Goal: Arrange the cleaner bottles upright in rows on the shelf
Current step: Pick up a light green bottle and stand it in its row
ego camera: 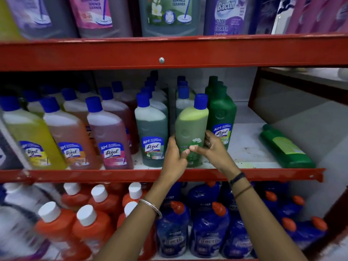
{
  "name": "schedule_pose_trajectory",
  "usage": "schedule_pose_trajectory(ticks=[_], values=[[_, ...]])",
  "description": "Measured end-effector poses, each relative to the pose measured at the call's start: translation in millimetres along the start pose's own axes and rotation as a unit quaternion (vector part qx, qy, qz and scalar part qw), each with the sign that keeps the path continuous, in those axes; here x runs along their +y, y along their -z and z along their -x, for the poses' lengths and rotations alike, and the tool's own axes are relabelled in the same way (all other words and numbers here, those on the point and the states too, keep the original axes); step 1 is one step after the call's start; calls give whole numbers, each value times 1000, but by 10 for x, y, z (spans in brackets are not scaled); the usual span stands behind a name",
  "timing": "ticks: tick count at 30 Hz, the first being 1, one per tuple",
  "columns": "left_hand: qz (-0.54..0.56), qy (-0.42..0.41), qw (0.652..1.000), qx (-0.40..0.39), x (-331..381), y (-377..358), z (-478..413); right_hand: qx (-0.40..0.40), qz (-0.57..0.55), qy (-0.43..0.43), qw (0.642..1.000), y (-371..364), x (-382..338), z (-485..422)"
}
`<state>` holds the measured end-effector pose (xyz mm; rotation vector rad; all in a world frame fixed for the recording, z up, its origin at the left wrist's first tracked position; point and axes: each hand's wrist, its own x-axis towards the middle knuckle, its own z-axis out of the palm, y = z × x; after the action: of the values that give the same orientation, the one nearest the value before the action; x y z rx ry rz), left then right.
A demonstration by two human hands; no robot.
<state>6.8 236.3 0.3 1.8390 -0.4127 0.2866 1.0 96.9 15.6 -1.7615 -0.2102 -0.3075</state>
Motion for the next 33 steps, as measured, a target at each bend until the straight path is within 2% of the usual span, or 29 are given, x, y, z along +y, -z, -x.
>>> schedule_pose_trajectory(ticks=[5,11,16,19,21,24,26,33], values=[[-35,-9,999,38,-112,-18,35,143,79,2,987,-51,-1,20],[-27,-46,993,105,-92,-18,203,123,134,8,983,-114,-96,121],[63,-54,994,67,-8,-78,462,143,191,-13,971,-250,-158,56],[30,-41,995,88,3,-1,347,128,149,-14,980,-182,-161,47],[1,-9,998,66,60,33,214,114,104,-12,988,-90,-181,55],[-20,34,999,-7,149,10,84,15,46,-2,999,60,-241,77],[-22,58,998,-27,150,-15,54,-26,21,-8,999,116,-222,37],[-34,20,997,68,29,-110,144,-47,-16,-25,998,178,-61,-71]])
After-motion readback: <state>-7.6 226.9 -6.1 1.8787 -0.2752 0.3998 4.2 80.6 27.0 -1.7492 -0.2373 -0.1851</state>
